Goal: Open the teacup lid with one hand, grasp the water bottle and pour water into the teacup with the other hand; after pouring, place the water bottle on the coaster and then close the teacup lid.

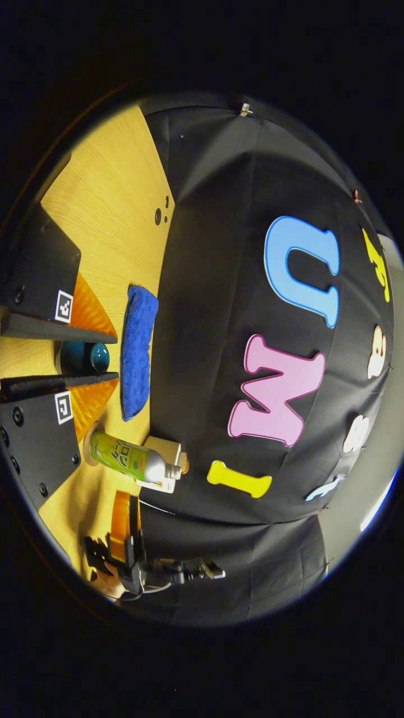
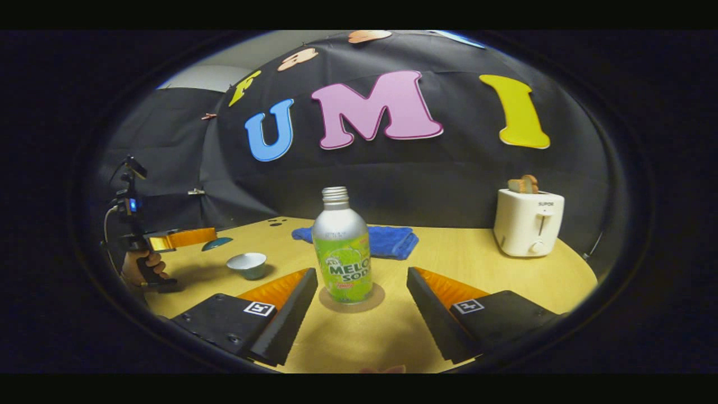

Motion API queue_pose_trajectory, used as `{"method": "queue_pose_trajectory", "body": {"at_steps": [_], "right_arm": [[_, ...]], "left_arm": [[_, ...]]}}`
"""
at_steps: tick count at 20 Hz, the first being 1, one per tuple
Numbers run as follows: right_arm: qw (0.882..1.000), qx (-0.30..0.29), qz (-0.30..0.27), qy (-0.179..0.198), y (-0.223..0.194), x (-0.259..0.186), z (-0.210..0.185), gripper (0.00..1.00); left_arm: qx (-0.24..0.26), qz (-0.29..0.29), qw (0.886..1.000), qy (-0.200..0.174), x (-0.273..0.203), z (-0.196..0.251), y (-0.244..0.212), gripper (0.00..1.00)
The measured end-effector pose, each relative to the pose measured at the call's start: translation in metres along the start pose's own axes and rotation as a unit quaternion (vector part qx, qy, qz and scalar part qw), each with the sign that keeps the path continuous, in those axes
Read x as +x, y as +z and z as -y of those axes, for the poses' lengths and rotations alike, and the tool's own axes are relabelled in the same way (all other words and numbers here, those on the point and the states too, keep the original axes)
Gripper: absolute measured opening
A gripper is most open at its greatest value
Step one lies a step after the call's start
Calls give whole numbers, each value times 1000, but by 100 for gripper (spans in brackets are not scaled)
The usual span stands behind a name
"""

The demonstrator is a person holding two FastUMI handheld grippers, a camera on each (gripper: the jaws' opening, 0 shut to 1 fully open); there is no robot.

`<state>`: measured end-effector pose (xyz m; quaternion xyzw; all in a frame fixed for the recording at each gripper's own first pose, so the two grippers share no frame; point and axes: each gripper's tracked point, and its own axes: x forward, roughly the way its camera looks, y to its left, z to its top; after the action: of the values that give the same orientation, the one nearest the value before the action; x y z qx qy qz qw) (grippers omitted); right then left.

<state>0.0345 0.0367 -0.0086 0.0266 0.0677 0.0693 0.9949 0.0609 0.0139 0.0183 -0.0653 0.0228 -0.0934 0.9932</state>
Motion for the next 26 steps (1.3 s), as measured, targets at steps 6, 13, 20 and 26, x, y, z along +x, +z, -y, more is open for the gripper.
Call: {"method": "queue_pose_trajectory", "body": {"at_steps": [6,13,20,26], "right_arm": [[999,10,33,11,-7,-45,-7,99],[997,-29,63,17,-6,-60,-16,99],[998,-27,64,-8,-4,-62,-10,98],[998,-26,64,-7,-4,-63,-9,97]], "left_arm": [[20,-27,999,18,20,9,-21,30],[53,-33,997,39,33,18,-28,30],[92,-56,993,52,42,23,-34,33],[102,-81,989,69,47,21,-40,30]]}}
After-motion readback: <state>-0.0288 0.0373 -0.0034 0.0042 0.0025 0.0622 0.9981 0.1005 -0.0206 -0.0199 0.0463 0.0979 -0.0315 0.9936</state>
